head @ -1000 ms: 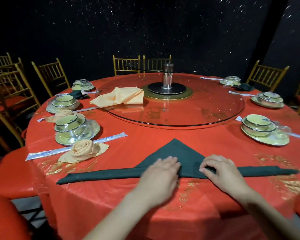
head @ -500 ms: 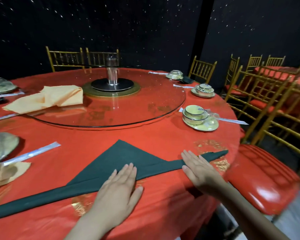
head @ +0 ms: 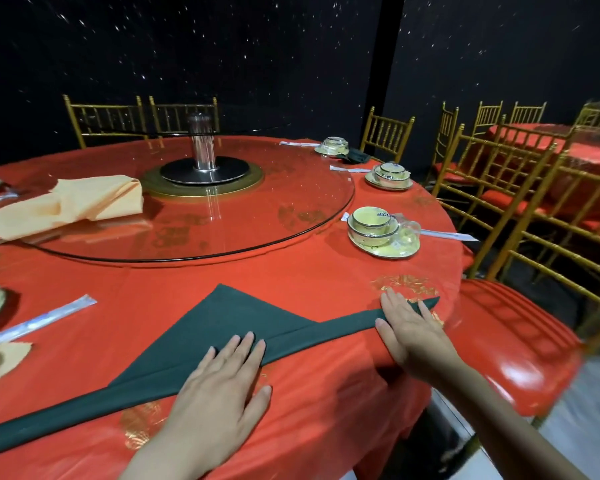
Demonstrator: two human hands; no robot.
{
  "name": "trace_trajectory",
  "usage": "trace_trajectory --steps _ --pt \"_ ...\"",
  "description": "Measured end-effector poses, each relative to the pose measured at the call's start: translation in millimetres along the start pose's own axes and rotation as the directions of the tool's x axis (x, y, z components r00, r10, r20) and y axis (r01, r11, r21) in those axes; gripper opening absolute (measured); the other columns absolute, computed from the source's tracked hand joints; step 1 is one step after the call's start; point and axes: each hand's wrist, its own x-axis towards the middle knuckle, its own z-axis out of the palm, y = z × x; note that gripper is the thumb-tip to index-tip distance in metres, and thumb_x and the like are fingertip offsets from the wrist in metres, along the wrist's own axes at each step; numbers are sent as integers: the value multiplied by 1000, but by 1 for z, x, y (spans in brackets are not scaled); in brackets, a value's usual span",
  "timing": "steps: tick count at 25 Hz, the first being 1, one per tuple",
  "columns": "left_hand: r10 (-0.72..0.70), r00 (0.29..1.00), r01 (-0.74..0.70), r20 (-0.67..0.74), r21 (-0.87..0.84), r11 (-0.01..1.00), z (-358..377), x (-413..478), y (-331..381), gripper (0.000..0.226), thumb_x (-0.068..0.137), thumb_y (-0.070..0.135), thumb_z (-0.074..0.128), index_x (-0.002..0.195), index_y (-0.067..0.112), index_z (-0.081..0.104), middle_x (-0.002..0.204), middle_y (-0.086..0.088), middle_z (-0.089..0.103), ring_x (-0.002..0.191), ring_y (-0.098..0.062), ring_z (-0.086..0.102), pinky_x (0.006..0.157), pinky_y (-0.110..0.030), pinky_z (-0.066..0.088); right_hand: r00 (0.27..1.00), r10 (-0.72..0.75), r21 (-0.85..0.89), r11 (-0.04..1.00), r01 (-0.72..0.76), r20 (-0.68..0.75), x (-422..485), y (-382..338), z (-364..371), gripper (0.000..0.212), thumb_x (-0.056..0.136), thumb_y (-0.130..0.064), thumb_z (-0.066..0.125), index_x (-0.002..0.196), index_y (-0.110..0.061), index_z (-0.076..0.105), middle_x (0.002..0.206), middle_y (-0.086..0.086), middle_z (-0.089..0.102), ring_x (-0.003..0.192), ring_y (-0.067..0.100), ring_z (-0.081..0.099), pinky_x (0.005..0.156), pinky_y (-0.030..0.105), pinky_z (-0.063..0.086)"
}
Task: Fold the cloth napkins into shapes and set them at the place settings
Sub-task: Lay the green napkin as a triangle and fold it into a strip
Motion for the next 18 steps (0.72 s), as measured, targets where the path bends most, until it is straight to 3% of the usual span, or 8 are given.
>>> trace_trajectory --steps 2,4,6,9,14,18 --pt "6 999 -7 -34 -8 1000 -7 3 6 76 90 61 1 144 22 38 150 1 33 137 -8 19 111 -25 8 983 -127 17 991 131 -131 -5 -40 1 59 94 -39 25 144 -9 36 151 7 32 140 13 29 114 31 5" --pt "48 996 -48 -73 -4 999 -9 3 6 88 74 63 -9 151 22 8 157 4 -1 135 -1 -12 112 -23 -12 940 -320 -1 947 322 -115 -9 -88 7 58 89 -41 27 130 -10 55 137 7 52 127 16 48 111 34 18" --pt "50 999 -50 -11 -18 999 -12 3 7 90 72 61 -8 151 19 -2 157 2 -10 135 1 -18 109 -22 -15 903 -424 26 904 426 -69 -16 -121 14 67 94 -46 11 136 -10 48 143 6 45 134 16 39 117 33 14" --pt "62 998 -61 12 -33 998 -14 -6 -1 82 80 60 -2 151 18 -4 158 2 -9 135 1 -19 111 -22 -14 915 -403 92 910 403 -20 -19 -130 18 95 77 -59 -23 149 -16 22 156 1 17 142 6 1 111 26 -9" --pt "22 999 -23 30 14 1000 -25 -54 -62 102 64 74 -26 150 23 -7 156 9 -13 138 -1 -21 112 -22 -17 916 -381 21 924 381 129 -15 -127 17 96 64 -55 -19 151 -24 7 158 -7 3 140 -2 -9 109 18 -11" --pt "-57 997 58 44 -16 998 -37 -101 -108 93 69 71 -19 149 25 -9 154 12 -15 139 1 -20 110 -18 -18 904 -410 2 911 413 124 -19 -129 8 90 67 -56 -20 150 -26 0 152 -17 -6 131 -8 -15 107 15 -14"
